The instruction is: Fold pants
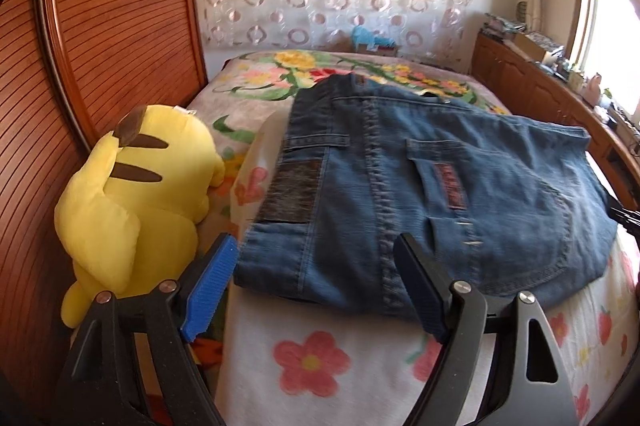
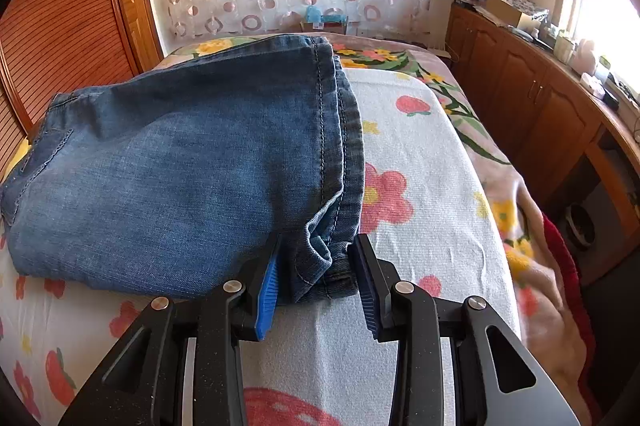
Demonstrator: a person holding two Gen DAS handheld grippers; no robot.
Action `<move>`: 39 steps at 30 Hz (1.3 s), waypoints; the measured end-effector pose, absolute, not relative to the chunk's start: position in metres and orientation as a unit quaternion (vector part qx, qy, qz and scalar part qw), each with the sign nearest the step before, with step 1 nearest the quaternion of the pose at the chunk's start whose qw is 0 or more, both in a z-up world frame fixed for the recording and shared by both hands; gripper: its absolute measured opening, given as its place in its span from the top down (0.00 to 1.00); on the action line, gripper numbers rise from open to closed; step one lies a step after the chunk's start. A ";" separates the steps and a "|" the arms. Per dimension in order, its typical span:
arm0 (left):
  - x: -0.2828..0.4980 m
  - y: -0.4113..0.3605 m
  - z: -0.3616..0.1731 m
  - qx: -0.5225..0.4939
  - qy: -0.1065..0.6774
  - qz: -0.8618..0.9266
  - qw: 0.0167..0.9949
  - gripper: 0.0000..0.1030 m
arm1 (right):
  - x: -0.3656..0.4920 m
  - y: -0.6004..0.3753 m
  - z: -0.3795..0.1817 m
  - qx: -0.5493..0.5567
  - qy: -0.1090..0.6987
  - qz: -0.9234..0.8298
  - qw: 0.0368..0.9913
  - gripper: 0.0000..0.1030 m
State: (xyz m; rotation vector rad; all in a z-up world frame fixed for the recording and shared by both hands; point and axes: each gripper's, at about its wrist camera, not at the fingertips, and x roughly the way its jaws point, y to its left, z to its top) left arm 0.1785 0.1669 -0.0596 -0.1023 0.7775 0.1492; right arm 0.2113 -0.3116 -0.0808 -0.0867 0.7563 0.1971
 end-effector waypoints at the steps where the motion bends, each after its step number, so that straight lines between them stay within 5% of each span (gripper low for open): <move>1: 0.179 0.169 -0.061 -0.050 0.381 0.076 0.920 0.21 | 0.211 -0.312 -0.081 -0.043 0.368 0.096 0.924 0.65; 12: 0.187 0.187 -0.090 -0.066 0.423 0.099 0.898 0.21 | 0.212 -0.313 -0.080 -0.044 0.368 0.096 0.924 0.65; 15: 0.189 0.184 -0.089 -0.065 0.423 0.087 0.899 0.31 | 0.212 -0.313 -0.080 -0.044 0.368 0.096 0.924 0.65; 19: 0.184 0.173 -0.080 -0.040 0.405 0.091 0.909 0.56 | 0.212 -0.313 -0.081 -0.045 0.368 0.096 0.924 0.65; 29: 0.176 0.168 -0.068 -0.041 0.375 0.077 0.923 0.84 | 0.213 -0.314 -0.081 -0.046 0.367 0.097 0.924 0.69; 31: 0.173 0.167 -0.063 -0.043 0.365 0.078 0.927 0.85 | 0.212 -0.312 -0.080 -0.046 0.366 0.114 0.923 0.82; 39: 0.151 0.160 -0.020 -0.046 0.311 0.054 0.948 0.86 | 0.197 -0.316 -0.058 -0.065 0.317 0.115 0.939 0.84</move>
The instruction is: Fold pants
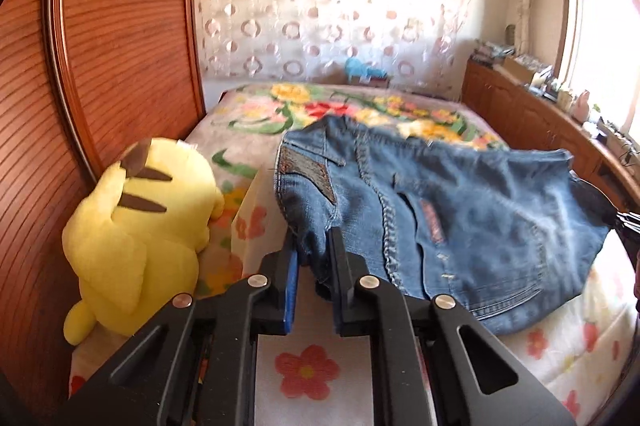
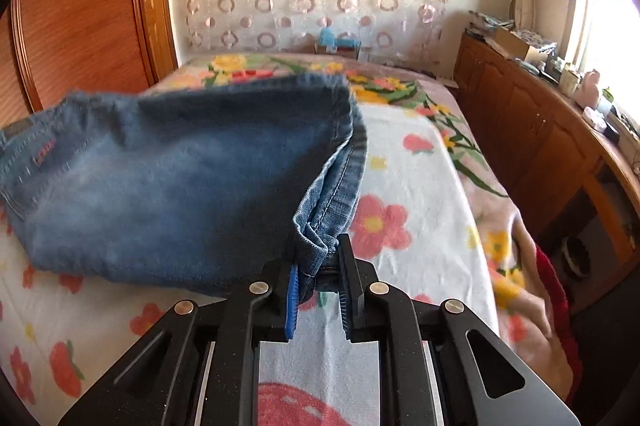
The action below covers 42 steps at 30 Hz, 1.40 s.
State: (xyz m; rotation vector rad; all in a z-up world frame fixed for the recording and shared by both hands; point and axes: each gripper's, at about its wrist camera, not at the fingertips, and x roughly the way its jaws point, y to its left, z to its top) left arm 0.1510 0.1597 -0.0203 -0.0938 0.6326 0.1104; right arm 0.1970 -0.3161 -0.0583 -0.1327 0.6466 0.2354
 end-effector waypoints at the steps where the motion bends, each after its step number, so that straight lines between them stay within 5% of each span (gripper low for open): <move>1: 0.146 0.157 -0.013 -0.045 0.302 0.051 0.951 0.86 | 0.194 -0.319 -0.052 -0.060 0.308 0.116 0.942 0.84; 9: 0.103 0.149 0.023 -0.060 0.252 0.029 0.965 0.87 | 0.153 -0.339 -0.008 -0.071 0.254 0.120 0.957 0.85; 20: 0.054 0.135 0.025 -0.065 0.240 -0.004 0.969 0.87 | 0.071 -0.383 -0.016 -0.064 0.241 0.122 0.961 0.85; 36: 0.027 0.130 -0.048 -0.062 0.328 0.015 0.943 0.85 | 0.069 -0.389 -0.059 -0.045 0.325 0.126 0.936 0.84; 42: 0.021 0.130 -0.052 -0.055 0.337 0.027 0.940 0.73 | 0.079 -0.389 -0.068 -0.030 0.340 0.124 0.932 0.83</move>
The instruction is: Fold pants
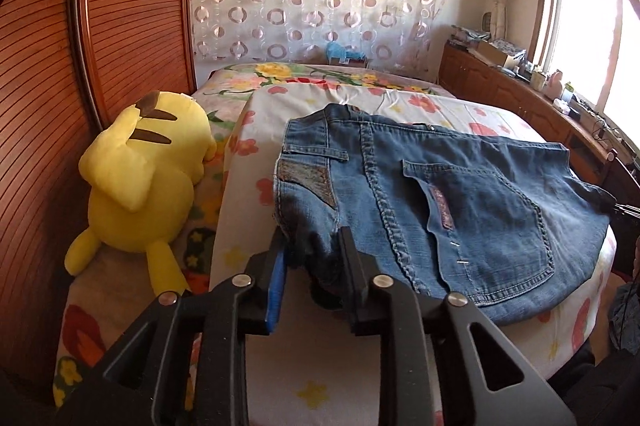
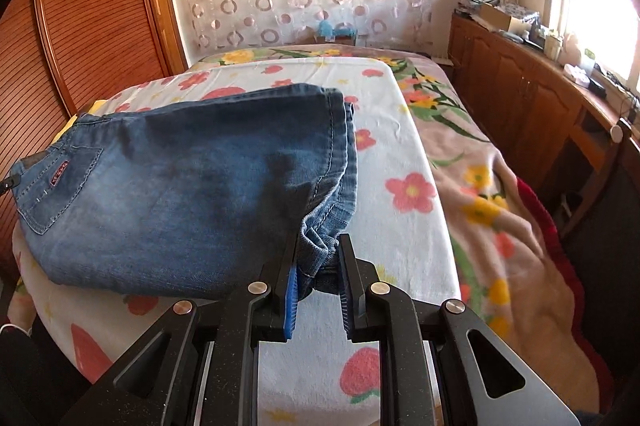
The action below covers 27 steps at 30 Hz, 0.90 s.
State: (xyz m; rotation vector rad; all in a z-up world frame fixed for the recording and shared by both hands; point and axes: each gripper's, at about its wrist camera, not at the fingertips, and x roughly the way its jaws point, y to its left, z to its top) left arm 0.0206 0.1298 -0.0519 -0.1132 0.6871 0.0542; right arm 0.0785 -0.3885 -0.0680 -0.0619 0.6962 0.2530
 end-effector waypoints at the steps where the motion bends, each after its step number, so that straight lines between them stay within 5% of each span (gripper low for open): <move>1: 0.020 0.131 -0.052 -0.056 0.337 0.028 0.939 0.70 | 0.079 -0.389 -0.067 -0.028 0.341 0.123 0.931 0.83; 7: 0.014 0.132 -0.044 -0.052 0.328 0.024 0.943 0.51 | 0.080 -0.392 -0.071 -0.019 0.347 0.121 0.930 0.83; 11: 0.015 0.128 -0.039 -0.060 0.319 0.007 0.946 0.20 | 0.074 -0.391 -0.074 -0.017 0.348 0.120 0.930 0.83; 27: 0.064 0.040 -0.056 -0.033 0.344 -0.073 0.935 0.19 | 0.066 -0.395 -0.073 0.004 0.341 0.115 0.933 0.78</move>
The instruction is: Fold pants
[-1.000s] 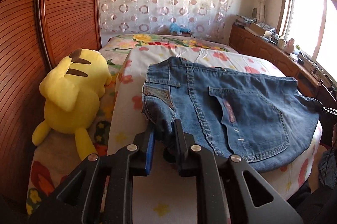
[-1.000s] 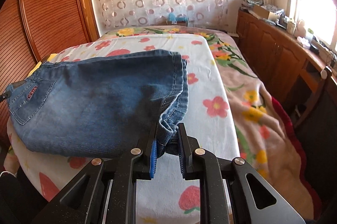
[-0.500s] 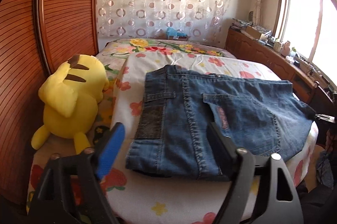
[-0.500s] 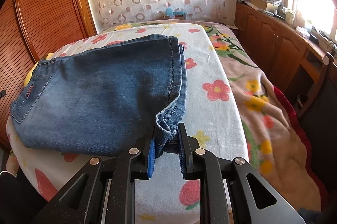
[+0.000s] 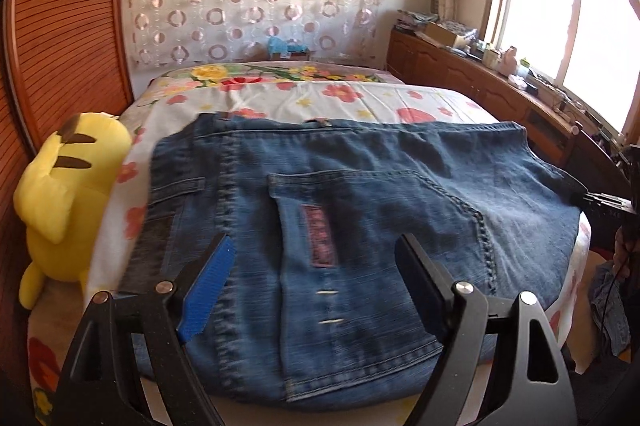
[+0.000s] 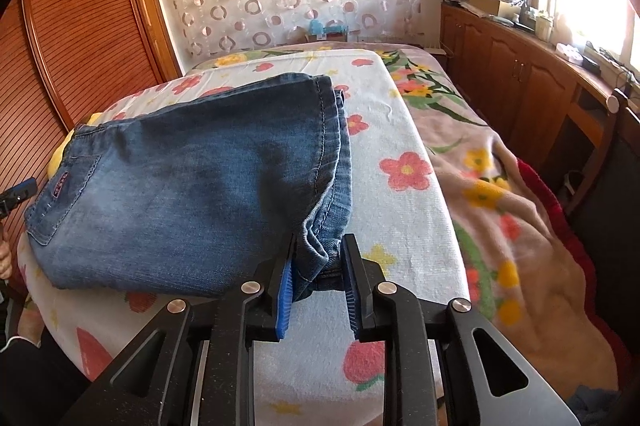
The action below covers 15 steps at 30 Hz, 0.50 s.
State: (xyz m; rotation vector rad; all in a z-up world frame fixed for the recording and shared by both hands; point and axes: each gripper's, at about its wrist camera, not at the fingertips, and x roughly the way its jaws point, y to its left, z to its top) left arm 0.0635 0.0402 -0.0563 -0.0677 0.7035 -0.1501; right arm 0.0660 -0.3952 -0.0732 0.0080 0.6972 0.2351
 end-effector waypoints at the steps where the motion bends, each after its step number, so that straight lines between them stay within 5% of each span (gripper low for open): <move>1: 0.066 0.034 -0.058 -0.030 0.346 -0.079 0.934 0.19 | 0.065 -0.396 -0.072 0.005 0.339 0.114 0.934 0.77; 15: 0.080 -0.011 -0.075 -0.004 0.374 -0.100 0.922 0.19 | 0.050 -0.398 -0.065 0.010 0.332 0.114 0.936 0.65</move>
